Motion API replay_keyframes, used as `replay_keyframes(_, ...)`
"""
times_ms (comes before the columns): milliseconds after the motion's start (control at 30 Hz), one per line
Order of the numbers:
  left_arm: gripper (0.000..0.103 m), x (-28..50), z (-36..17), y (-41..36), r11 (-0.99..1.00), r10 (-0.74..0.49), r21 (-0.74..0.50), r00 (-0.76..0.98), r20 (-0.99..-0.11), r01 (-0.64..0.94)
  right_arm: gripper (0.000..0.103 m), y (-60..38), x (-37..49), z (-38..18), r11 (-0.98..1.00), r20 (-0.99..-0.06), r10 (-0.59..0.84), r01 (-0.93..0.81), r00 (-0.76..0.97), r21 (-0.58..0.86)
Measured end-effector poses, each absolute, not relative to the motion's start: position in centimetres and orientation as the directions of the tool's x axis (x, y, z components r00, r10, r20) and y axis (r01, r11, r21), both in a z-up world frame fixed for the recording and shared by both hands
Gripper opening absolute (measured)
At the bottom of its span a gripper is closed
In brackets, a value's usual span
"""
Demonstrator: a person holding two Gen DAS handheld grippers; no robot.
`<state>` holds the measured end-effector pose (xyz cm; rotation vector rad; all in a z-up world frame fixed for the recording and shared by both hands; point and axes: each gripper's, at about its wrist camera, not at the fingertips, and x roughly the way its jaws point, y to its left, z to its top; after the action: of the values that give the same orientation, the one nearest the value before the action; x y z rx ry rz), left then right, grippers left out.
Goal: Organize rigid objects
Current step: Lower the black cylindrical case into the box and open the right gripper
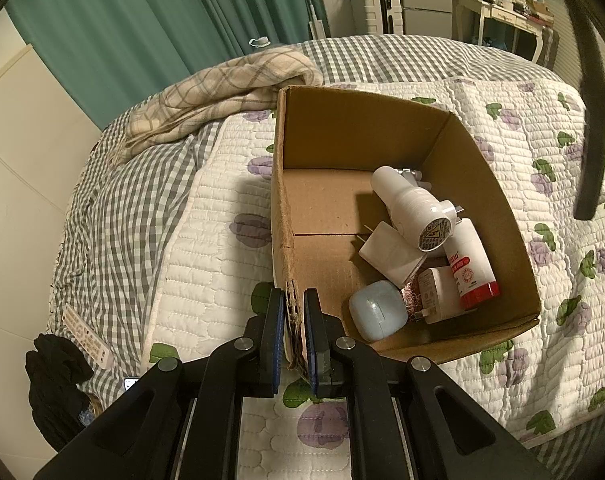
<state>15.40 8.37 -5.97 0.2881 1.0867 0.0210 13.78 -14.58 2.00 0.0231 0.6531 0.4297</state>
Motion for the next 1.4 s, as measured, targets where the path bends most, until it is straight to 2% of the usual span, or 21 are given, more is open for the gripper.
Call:
replay_keyframes(367,0.008,15.2,-5.9,8.7,0.966,0.141,0.225,0.473,-0.87,0.125,0.042,-7.7,15.3,-2.6,0.847,-0.671,0.494,-0.48,0.553,0.229)
replay_keyframes(767,0.008,15.1,-5.9,8.8,0.966,0.136,0.224,0.477,-0.868,0.132,0.042,-5.1,18.9,-7.5,0.86,-0.753,0.45,-0.459,0.48,0.222)
replay_keyframes(1400,0.008,15.1,-6.0,8.9,0.967,0.129,0.217,0.476,-0.87,0.135,0.04,-3.6,22.1,-10.0,0.88,-0.785,0.409,-0.428,0.465,0.205)
